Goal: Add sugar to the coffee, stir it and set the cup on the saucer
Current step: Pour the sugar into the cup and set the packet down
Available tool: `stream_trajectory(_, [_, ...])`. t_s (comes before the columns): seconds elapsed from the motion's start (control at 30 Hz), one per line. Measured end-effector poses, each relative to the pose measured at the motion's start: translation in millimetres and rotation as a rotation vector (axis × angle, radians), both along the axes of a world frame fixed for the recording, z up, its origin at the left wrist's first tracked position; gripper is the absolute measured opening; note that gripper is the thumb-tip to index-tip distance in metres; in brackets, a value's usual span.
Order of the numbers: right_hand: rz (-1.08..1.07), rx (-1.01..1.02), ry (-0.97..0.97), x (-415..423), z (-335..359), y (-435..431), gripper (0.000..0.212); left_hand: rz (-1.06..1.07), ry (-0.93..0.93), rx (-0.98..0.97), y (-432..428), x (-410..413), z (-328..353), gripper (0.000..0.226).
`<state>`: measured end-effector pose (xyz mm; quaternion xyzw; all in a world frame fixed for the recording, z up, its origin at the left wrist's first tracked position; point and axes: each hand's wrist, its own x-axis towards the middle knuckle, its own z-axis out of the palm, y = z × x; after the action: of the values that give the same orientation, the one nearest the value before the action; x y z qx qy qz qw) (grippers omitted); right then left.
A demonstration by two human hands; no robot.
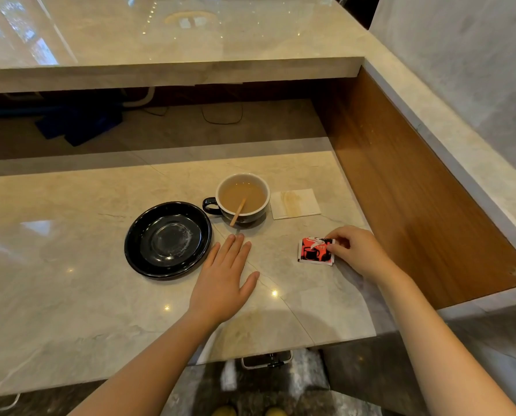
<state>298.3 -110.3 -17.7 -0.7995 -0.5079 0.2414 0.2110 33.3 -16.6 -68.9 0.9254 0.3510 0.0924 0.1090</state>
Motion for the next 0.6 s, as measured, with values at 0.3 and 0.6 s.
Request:
stream_trajectory(0.3, [-0.032,0.076,0.0,-4.7,-5.4,5.2,0.025,-0.006,0.004,-0.002,0.3,-0.3,1.3,0.063])
stream_trajectory(0.6, [0.068,0.359,-0.131,-47.4,20.6,41.1,0.013,0.018,-0.007,-0.031,1.3,0.3,-3.5,0.065])
